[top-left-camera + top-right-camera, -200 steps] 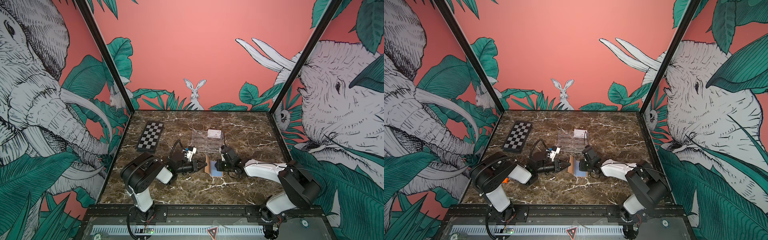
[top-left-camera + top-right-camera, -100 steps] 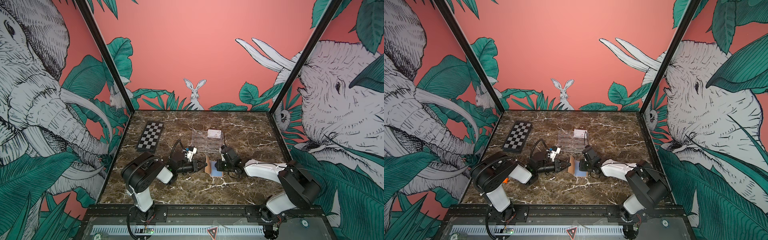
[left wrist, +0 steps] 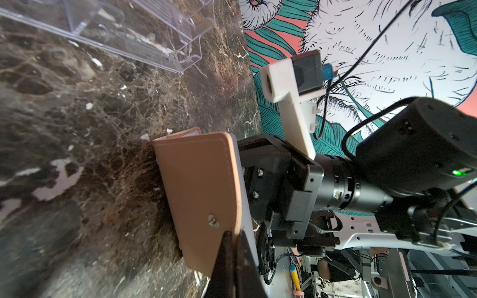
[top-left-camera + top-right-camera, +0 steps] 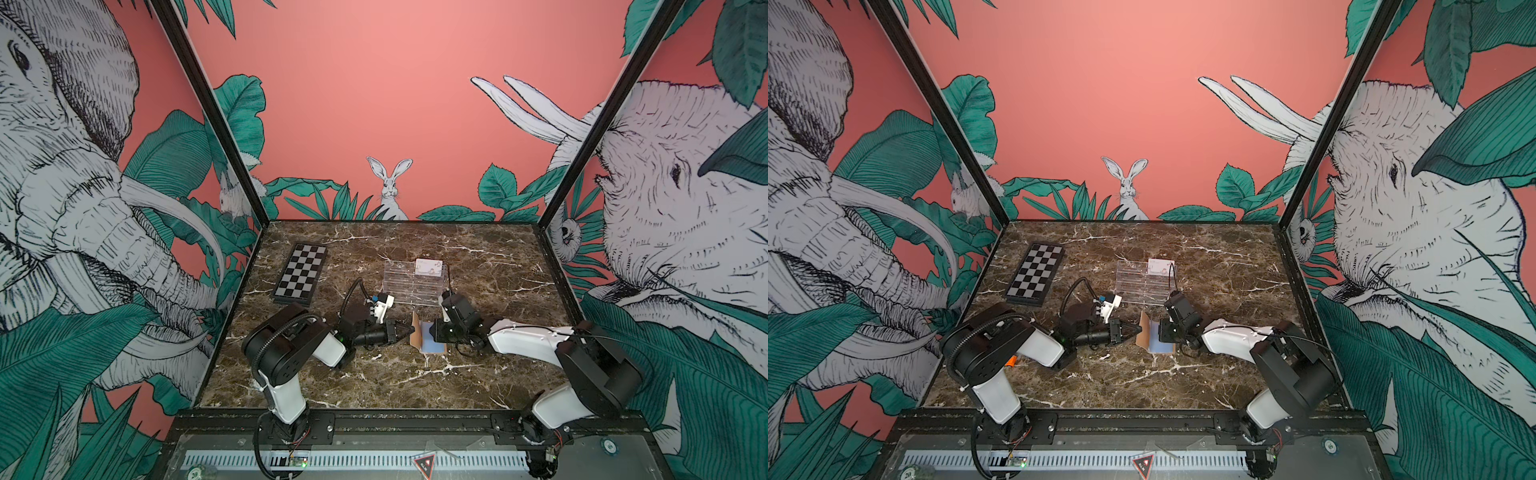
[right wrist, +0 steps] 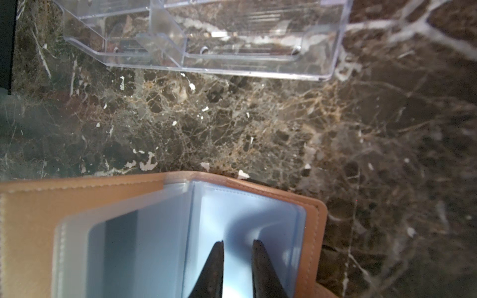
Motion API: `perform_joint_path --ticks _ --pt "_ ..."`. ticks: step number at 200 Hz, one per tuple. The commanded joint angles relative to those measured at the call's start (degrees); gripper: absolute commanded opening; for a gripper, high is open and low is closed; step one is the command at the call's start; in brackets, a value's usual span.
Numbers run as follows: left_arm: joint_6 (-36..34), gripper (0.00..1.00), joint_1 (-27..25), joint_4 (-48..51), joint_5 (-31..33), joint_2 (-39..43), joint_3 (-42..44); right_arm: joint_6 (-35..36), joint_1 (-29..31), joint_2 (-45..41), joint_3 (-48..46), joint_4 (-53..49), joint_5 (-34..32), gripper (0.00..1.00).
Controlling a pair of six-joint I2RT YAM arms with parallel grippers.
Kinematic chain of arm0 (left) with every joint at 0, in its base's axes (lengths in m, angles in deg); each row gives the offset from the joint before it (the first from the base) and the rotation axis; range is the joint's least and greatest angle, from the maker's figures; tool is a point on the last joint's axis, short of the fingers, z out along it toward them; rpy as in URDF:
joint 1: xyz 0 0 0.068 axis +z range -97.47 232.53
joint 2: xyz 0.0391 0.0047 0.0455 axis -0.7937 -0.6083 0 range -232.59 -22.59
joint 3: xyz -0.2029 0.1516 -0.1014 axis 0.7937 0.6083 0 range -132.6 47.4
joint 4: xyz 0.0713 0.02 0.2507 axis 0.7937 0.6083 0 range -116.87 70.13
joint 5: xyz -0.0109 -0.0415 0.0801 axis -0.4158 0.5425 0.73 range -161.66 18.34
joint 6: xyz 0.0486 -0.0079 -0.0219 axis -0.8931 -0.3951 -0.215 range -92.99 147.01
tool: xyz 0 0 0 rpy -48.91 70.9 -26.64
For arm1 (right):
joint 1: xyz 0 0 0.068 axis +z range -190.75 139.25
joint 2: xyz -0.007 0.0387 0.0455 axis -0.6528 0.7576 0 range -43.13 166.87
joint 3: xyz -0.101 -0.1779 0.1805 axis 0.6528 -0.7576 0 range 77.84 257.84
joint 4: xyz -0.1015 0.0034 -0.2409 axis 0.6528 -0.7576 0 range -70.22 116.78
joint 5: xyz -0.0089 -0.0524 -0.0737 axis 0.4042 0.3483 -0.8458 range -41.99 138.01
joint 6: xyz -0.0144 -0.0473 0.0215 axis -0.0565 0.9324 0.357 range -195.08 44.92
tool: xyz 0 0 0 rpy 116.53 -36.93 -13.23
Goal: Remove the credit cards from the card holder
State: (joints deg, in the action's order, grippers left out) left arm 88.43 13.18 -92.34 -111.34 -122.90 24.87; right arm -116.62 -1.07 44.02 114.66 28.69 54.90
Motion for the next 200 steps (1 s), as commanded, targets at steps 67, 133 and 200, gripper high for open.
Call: perform_joint_path --ticks 67,133,200 --pt "-1.0 0.0 -3.0 -1.8 -0.7 -1.0 -1.5 0.5 -0.4 1.4 -2.1 -3.2 -0.1 0.21" --pt "-5.0 0.0 -1.6 8.0 3.5 5.0 1.7 0.5 -0.5 0.8 -2.7 -3.3 -0.2 0.21" --pt "-10.1 0.0 2.9 22.0 7.5 10.6 4.4 0.4 -0.7 0.0 -3.4 -3.5 -0.1 0.21"
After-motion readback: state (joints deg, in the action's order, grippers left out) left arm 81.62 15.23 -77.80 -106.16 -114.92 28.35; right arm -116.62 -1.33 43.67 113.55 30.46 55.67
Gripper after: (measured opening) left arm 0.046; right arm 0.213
